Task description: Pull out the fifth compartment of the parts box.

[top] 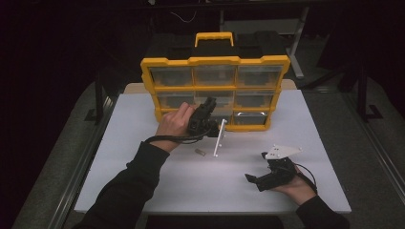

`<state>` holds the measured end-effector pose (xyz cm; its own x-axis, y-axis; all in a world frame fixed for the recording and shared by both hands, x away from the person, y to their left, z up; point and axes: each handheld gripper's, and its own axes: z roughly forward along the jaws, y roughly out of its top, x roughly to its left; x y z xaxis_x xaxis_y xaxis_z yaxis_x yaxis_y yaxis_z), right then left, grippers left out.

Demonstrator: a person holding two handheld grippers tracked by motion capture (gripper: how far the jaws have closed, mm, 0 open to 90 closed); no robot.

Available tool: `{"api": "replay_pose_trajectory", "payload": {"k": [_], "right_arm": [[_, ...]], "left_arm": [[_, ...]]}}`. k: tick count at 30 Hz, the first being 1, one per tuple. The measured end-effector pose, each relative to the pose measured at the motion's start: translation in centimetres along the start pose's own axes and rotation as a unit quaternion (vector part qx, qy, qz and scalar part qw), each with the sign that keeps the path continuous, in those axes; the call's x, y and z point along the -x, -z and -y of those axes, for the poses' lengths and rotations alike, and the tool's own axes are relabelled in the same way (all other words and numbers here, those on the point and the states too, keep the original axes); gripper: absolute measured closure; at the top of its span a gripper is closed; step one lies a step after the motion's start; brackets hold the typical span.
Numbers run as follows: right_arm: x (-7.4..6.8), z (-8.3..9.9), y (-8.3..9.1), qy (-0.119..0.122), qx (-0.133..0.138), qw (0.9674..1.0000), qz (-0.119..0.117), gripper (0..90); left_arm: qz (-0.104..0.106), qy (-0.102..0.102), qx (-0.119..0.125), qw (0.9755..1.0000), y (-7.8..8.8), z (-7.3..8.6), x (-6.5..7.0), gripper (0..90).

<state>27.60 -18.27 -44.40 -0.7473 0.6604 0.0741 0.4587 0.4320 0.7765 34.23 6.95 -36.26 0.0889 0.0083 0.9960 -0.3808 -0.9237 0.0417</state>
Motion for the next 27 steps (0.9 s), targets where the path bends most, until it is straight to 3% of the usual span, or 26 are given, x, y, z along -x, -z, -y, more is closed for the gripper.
{"api": "replay_pose_trajectory", "payload": {"k": [27], "right_arm": [[0.0, 0.0, 0.0, -0.001, 0.002, 1.0, 0.002, 0.0]], "left_arm": [[-0.005, 0.0, 0.011, 0.9999, 2.3, -0.6, 0.2, 78.8]]}}
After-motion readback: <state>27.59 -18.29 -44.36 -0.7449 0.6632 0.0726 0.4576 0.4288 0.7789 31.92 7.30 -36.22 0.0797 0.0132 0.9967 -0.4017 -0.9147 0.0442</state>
